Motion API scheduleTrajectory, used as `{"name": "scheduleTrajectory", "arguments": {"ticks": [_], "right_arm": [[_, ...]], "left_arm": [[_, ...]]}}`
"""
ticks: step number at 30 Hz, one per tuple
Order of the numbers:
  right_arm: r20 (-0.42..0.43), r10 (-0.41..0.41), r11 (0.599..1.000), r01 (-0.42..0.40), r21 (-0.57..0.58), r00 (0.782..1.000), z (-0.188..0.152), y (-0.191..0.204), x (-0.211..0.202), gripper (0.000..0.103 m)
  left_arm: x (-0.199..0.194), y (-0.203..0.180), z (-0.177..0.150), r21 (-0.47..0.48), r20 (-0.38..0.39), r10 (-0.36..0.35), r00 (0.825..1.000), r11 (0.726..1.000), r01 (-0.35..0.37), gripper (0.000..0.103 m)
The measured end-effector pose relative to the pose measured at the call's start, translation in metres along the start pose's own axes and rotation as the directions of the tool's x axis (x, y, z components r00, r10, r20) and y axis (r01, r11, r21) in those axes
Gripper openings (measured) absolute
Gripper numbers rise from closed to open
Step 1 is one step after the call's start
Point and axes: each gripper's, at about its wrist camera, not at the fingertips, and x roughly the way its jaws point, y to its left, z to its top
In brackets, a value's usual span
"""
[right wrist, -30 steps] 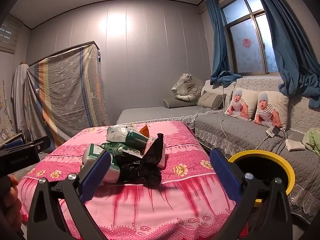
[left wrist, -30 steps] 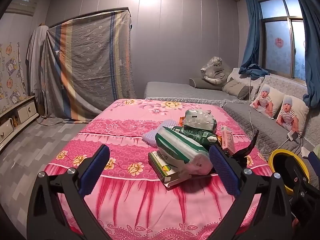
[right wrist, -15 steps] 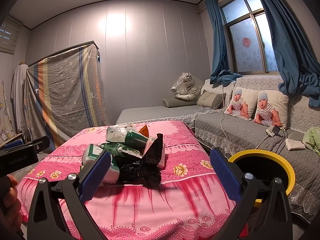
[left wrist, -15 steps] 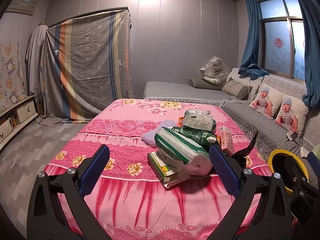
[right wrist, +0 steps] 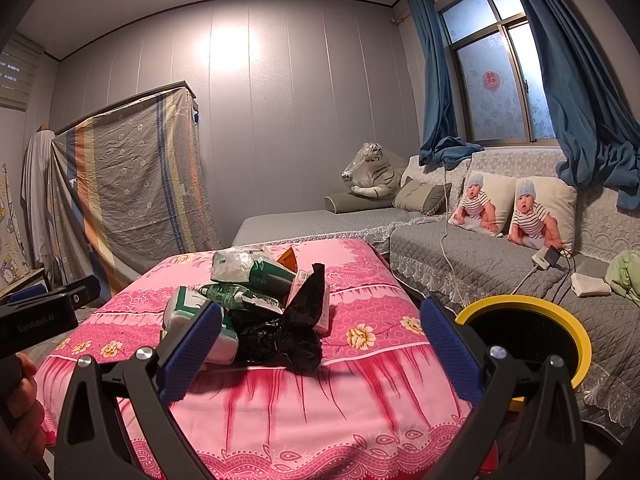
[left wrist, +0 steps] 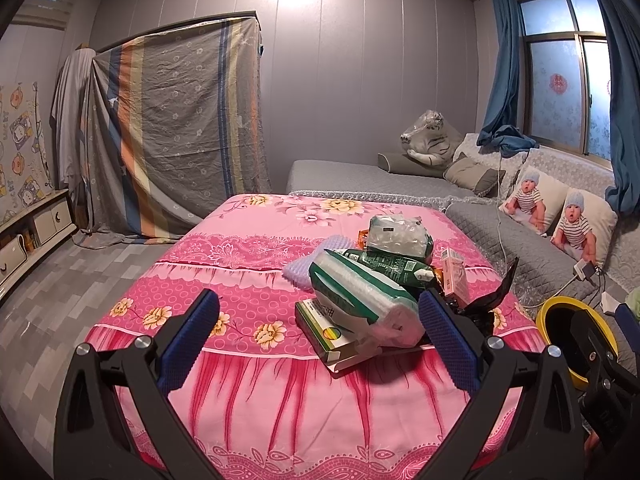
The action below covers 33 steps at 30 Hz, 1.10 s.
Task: Collect trash
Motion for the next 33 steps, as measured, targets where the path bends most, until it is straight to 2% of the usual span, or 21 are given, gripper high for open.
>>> {"name": "scheduleTrajectory", "arguments": {"ticks": [33], "right_arm": [[-0.009,0.003,1.000,-0.003,0.013,1.000,-0.0067,-0.0026,0.0030,0.096]], "left_arm": [[0.0038,0.0013,-0.0064,-0.004,-0.017,-0.003,1.000,1.000,0.003,0.096]]}}
